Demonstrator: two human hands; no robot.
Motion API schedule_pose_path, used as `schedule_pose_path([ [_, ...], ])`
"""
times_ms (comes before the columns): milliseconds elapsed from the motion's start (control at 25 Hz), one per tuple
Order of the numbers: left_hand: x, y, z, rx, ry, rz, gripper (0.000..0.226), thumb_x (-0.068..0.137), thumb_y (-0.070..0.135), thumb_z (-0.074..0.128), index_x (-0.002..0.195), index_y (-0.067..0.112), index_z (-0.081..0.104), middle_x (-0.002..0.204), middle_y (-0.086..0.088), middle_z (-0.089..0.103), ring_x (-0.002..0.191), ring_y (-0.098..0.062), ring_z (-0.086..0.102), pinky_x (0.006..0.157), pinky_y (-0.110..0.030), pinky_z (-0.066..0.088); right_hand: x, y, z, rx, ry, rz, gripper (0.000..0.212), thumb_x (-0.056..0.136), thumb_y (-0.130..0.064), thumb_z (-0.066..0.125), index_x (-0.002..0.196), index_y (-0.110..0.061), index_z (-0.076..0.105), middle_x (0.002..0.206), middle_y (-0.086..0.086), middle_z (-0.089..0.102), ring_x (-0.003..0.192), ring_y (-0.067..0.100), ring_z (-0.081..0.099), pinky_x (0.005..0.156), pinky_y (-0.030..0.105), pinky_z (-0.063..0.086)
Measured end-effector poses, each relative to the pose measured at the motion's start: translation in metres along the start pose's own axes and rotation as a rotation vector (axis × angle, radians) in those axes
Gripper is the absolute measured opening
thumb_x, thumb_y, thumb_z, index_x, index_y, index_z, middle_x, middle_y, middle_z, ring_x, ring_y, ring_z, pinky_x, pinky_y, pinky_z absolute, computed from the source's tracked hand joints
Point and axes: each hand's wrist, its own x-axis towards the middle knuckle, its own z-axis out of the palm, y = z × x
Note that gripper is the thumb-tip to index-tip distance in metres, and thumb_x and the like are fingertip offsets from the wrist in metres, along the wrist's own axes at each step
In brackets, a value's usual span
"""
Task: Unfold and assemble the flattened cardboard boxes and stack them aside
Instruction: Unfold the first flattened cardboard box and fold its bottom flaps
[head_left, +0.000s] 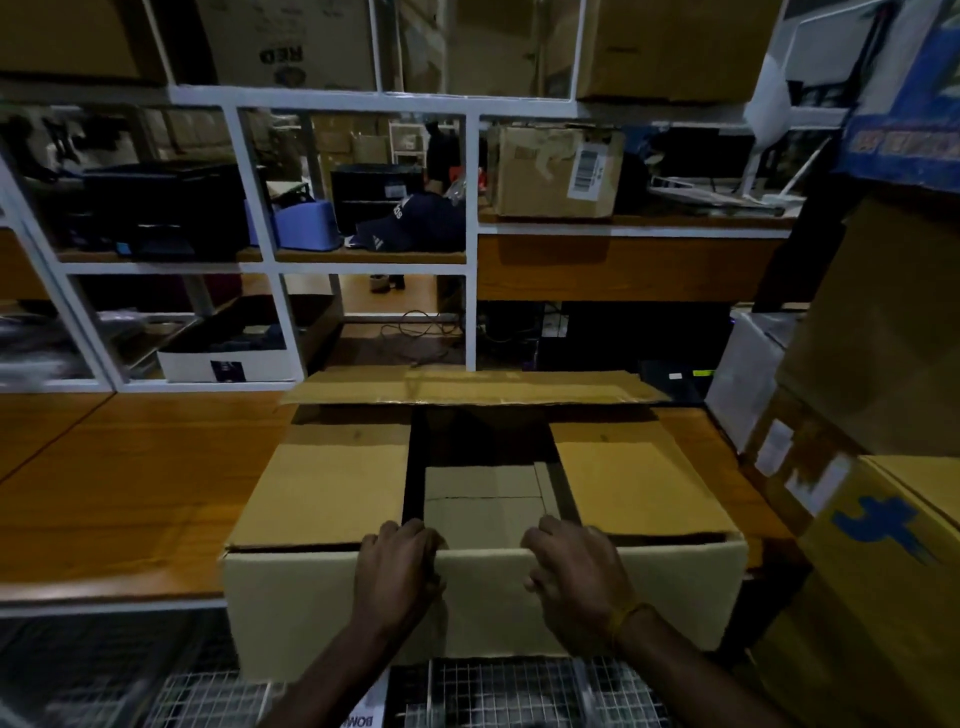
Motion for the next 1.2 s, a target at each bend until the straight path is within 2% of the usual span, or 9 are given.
schedule_pose_path([
  [280, -0.041, -0.002, -0.007, -0.234, 0.013, 0.007, 0.043, 0.056, 0.043, 0.082, 0.097, 0.035, 0.072, 0.094, 0.014, 0.063, 0.087, -0.015, 0.054, 0.071, -0.033, 0.042, -0.04, -0.005, 0.002, 0.044, 0.011, -0.03, 0.03, 0.087, -0.058, 0.053, 0.111, -0.04, 0.057, 0.102, -0.017, 0.054, 0.088, 0.003, 0.051, 0.075, 0.027, 0.046],
  [440, -0.038, 0.012, -0.015, -0.425, 0.121, -0.097, 0.033, 0.069, 0.057, 0.069, 0.097, 0.04, 0.072, 0.093, 0.024, 0.061, 0.093, -0.005, 0.048, 0.077, -0.028, 0.041, -0.024, -0.01, 0.0, 0.096, 0.141, 0.035, 0.033, 0.092, -0.052, 0.051, 0.116, -0.034, 0.064, 0.104, -0.013, 0.059, 0.094, 0.005, 0.057, 0.076, 0.025, 0.046],
  [560, -0.019, 0.025, -0.021, -0.315, 0.132, -0.112, 0.04, 0.074, 0.049, 0.074, 0.112, 0.039, 0.067, 0.108, 0.014, 0.061, 0.1, -0.013, 0.051, 0.078, -0.028, 0.039, 0.002, -0.012, -0.004, 0.062, 0.094, 0.092, 0.046, 0.096, -0.045, 0.052, 0.138, -0.028, 0.051, 0.13, -0.005, 0.054, 0.117, 0.014, 0.052, 0.092, 0.028, 0.044],
  [640, 0.01, 0.025, -0.022, -0.197, 0.053, -0.117, 0.061, 0.078, 0.048, 0.072, 0.135, 0.037, 0.053, 0.139, 0.002, 0.048, 0.113, -0.021, 0.05, 0.087, -0.033, 0.043, 0.024, -0.008, -0.007, 0.072, 0.015, 0.141, 0.059, 0.097, -0.042, 0.051, 0.151, -0.026, 0.034, 0.154, 0.0, 0.036, 0.136, 0.019, 0.039, 0.105, 0.033, 0.037],
  [720, 0.044, 0.02, -0.023, -0.078, -0.038, -0.125, 0.081, 0.082, 0.05, 0.069, 0.151, 0.035, 0.027, 0.161, -0.007, 0.016, 0.12, -0.025, 0.049, 0.092, -0.035, 0.044, 0.05, 0.0, -0.007, 0.028, -0.021, 0.182, 0.072, 0.097, -0.042, 0.053, 0.157, -0.027, 0.016, 0.165, 0.001, 0.01, 0.144, 0.022, 0.028, 0.108, 0.036, 0.036],
  [800, 0.079, 0.014, -0.022, 0.004, -0.085, -0.098, 0.093, 0.086, 0.05, 0.065, 0.156, 0.032, 0.006, 0.163, -0.01, -0.012, 0.113, -0.025, 0.054, 0.088, -0.034, 0.046, 0.076, 0.012, -0.007, -0.017, -0.015, 0.202, 0.081, 0.097, -0.04, 0.053, 0.158, -0.027, 0.003, 0.165, 0.0, -0.012, 0.145, 0.024, 0.027, 0.102, 0.037, 0.042],
  [920, 0.13, 0.006, -0.018, 0.003, -0.056, -0.062, 0.101, 0.085, 0.046, 0.067, 0.156, 0.03, -0.003, 0.16, -0.011, -0.025, 0.107, -0.029, 0.059, 0.079, -0.034, 0.049, 0.111, 0.028, -0.007, -0.048, 0.039, 0.221, 0.088, 0.097, -0.038, 0.056, 0.157, -0.029, -0.007, 0.16, 0.0, -0.03, 0.137, 0.029, 0.037, 0.094, 0.038, 0.048],
  [1080, 0.172, 0.003, -0.014, -0.137, 0.108, -0.033, 0.103, 0.083, 0.033, 0.074, 0.156, 0.033, 0.002, 0.157, -0.009, -0.033, 0.124, -0.032, 0.051, 0.083, -0.034, 0.053, 0.149, 0.04, -0.002, -0.039, 0.13, 0.271, 0.096, 0.094, -0.035, 0.063, 0.157, -0.029, -0.009, 0.155, 0.005, -0.04, 0.124, 0.031, 0.05, 0.086, 0.033, 0.053],
  [1200, 0.194, -0.008, -0.007, -0.186, 0.277, 0.093, 0.1, 0.083, 0.032, 0.073, 0.156, 0.033, 0.005, 0.16, -0.012, -0.025, 0.142, -0.038, 0.03, 0.107, -0.044, 0.043, 0.176, 0.049, 0.009, -0.108, 0.292, 0.217, 0.102, 0.087, -0.035, 0.07, 0.158, -0.02, -0.002, 0.161, 0.015, -0.023, 0.147, 0.037, 0.025, 0.105, 0.044, 0.044],
])
